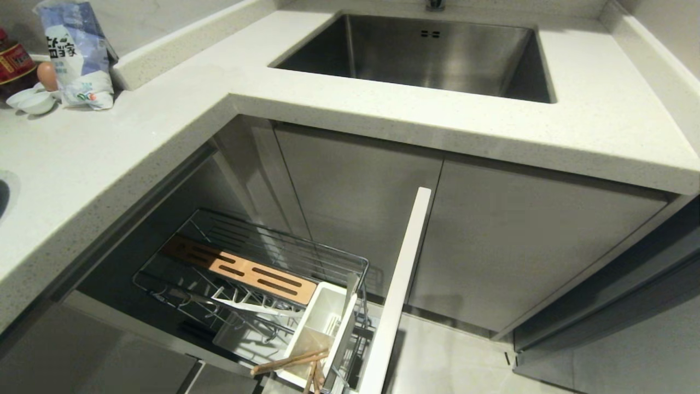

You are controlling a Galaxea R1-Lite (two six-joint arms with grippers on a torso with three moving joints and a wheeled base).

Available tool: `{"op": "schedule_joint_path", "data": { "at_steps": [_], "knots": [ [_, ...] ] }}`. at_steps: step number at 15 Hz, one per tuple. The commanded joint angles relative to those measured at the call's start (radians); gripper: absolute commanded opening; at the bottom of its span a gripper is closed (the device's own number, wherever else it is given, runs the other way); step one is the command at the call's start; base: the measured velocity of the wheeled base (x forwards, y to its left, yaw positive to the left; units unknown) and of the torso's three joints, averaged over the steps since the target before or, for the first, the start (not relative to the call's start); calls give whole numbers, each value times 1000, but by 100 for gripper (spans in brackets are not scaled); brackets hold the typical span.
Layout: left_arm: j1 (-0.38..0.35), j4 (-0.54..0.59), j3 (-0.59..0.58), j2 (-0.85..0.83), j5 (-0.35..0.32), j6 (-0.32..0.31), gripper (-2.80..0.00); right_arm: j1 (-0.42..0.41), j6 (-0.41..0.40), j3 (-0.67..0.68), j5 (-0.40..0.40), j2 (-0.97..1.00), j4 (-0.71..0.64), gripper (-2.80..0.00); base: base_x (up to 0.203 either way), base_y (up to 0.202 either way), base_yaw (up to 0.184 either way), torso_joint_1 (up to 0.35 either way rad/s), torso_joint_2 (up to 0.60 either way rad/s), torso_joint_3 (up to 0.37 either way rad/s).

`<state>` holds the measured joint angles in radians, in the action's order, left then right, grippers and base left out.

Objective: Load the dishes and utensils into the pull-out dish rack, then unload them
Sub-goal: Take the spoon out of the cupboard

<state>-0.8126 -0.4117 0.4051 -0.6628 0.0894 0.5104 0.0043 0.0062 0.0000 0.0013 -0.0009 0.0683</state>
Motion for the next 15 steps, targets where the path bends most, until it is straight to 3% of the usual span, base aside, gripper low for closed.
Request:
{"op": "schedule_joint_path", "data": {
  "at_steps": [1,5,6,15],
  "knots": [
    [2,-2,-7,0,1,3,-280,0,0,23,0,-1,1,-280,0,0,0,0,0,0],
    [4,-2,-8,0,-2,3,-280,0,0,23,0,-1,1,-280,0,0,0,0,0,0],
    [4,-4,-6,0,-2,3,0,0,0,23,0,-1,1,-280,0,0,0,0,0,0],
    [4,-6,12,42,3,0,0,0,0,23,0,-1,1,-280,0,0,0,0,0,0]
  ]
}}
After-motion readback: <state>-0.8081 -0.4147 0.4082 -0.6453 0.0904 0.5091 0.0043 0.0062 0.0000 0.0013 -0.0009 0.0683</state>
